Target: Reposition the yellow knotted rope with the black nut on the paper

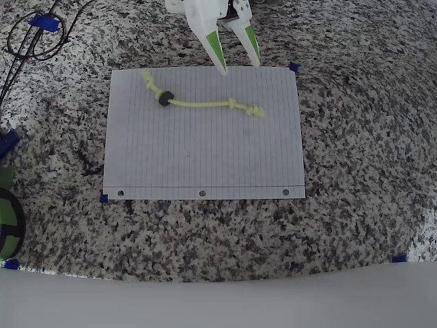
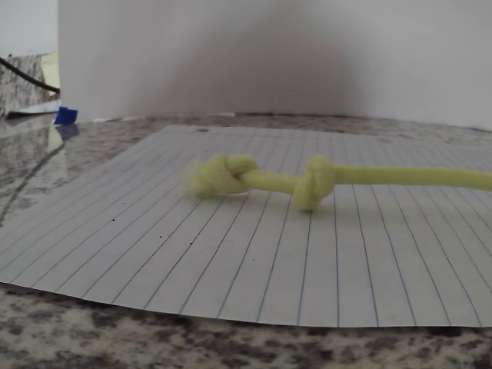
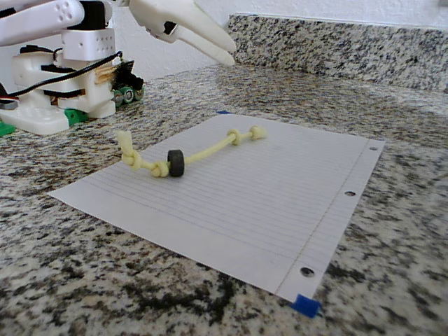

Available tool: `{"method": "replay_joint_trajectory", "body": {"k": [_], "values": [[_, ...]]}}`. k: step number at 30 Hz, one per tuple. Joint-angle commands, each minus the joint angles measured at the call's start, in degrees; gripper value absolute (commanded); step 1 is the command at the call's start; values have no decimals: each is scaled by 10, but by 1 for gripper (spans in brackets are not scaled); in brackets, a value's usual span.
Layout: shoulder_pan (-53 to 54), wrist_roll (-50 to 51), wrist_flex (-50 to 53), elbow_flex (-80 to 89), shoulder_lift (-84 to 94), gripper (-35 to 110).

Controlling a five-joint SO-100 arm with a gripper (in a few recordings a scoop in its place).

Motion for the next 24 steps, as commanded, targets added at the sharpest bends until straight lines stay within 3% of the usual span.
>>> {"method": "replay_joint_trajectory", "body": {"k": [1,9,15,24], "values": [[33,-50,-2,-12,-16,58],[151,-169,76,-87,-171,0],[208,-302,153,-167,-312,0],[282,-459,134,-179,-478,0]]}}
